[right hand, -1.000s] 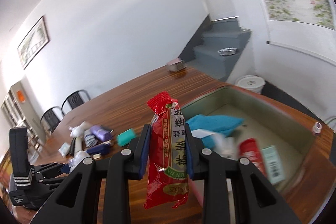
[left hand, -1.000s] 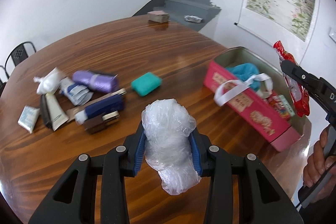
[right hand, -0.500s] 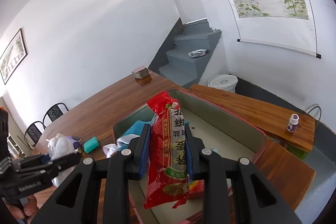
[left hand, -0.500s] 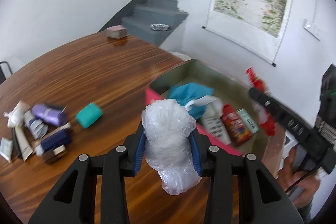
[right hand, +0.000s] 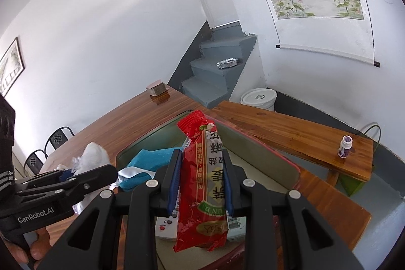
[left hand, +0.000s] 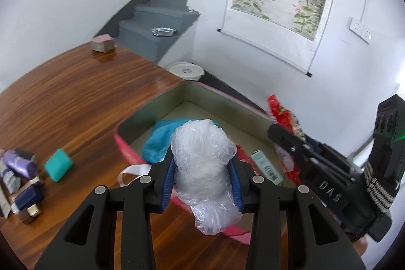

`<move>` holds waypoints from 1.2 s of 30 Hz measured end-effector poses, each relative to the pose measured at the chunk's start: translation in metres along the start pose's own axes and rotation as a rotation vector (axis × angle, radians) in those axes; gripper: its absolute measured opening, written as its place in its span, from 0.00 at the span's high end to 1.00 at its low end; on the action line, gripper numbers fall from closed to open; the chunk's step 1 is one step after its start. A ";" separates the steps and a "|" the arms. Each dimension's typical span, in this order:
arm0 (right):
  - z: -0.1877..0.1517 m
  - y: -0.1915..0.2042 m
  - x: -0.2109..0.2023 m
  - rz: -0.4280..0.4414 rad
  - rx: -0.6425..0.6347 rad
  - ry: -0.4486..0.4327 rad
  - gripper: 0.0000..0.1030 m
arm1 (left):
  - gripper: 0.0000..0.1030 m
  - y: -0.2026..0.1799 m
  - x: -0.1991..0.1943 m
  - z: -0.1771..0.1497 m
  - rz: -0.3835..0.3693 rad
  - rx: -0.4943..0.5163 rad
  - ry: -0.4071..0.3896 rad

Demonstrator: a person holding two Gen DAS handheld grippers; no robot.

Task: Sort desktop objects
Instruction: 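Open both tools over the pink tin, dropping the plastic bag and red packet, then move both open tools back over the pile of items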

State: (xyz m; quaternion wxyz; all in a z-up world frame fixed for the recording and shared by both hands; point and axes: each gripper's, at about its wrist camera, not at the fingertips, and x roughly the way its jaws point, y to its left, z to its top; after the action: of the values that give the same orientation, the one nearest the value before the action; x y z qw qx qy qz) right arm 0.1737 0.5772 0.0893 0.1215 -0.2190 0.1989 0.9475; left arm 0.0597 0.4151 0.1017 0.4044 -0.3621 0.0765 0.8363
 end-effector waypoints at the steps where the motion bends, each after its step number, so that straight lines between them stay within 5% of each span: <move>1: 0.001 -0.001 0.001 -0.001 0.007 0.004 0.66 | 0.48 -0.001 0.003 0.002 -0.018 -0.005 0.009; 3: 0.001 -0.005 0.004 -0.014 0.023 0.011 0.66 | 0.38 -0.001 0.007 0.003 -0.035 -0.021 0.014; 30: -0.009 0.042 0.012 0.063 -0.034 0.035 0.54 | 0.38 0.079 -0.033 -0.011 0.123 -0.163 -0.042; 36: -0.017 0.071 0.018 0.108 -0.080 0.049 0.35 | 0.38 0.118 -0.054 -0.023 0.195 -0.216 -0.056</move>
State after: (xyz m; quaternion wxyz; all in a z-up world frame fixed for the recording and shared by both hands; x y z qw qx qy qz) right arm 0.1416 0.5093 0.0900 0.0562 -0.2358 0.1752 0.9542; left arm 0.0083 0.2935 0.1017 0.2821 -0.3709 0.0097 0.8847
